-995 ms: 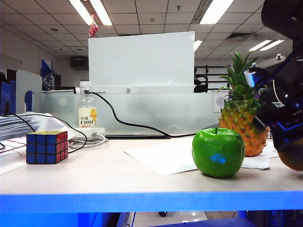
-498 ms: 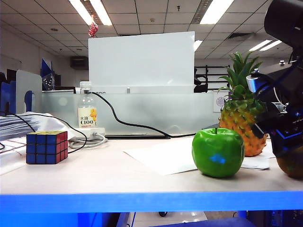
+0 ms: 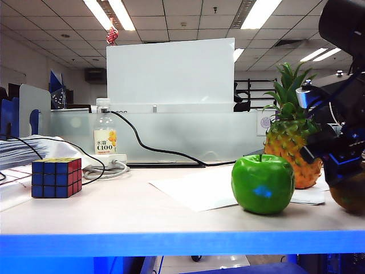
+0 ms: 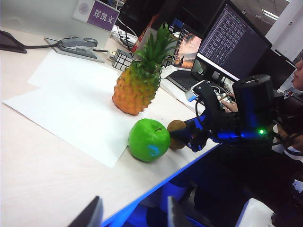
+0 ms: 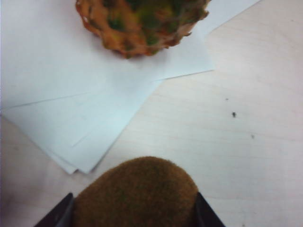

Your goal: Arrange all the fruits from large to small from left to right in a row.

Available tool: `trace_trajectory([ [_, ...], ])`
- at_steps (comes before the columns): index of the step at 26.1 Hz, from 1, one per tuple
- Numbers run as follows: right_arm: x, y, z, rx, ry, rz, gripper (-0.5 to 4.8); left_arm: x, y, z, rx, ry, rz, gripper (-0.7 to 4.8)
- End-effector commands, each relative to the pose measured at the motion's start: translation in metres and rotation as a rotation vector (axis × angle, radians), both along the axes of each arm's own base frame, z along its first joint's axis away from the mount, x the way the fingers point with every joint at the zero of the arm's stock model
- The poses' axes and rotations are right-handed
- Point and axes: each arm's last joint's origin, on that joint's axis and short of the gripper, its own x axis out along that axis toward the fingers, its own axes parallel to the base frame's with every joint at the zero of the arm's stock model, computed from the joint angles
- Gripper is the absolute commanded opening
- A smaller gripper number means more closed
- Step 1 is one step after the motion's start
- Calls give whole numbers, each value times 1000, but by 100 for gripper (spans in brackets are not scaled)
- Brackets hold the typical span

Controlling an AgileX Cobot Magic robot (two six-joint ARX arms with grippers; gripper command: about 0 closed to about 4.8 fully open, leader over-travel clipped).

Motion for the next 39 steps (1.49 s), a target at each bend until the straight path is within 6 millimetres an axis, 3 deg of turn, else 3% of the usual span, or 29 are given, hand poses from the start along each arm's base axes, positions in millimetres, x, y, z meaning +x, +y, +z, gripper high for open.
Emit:
trace_trajectory([
  [1, 2, -2, 2, 12, -20, -18, 290, 0, 0, 2, 3, -20, -3, 184],
  [3, 3, -2, 3, 18, -27, -15, 375, 0, 0, 2, 3, -20, -3, 184],
  [7, 4, -1, 4, 26, -41, -15, 479, 0, 0, 2, 3, -20, -3, 184],
  [19, 10, 2, 15, 55, -160, -22, 479, 0, 0, 2, 3, -19, -3, 184],
  [24, 15, 4, 41, 90, -237, -19, 479, 0, 0, 2, 3, -19, -3, 184],
  [39, 23, 7, 83, 49, -467, 28, 479, 0, 0, 2, 3, -19, -3, 184],
])
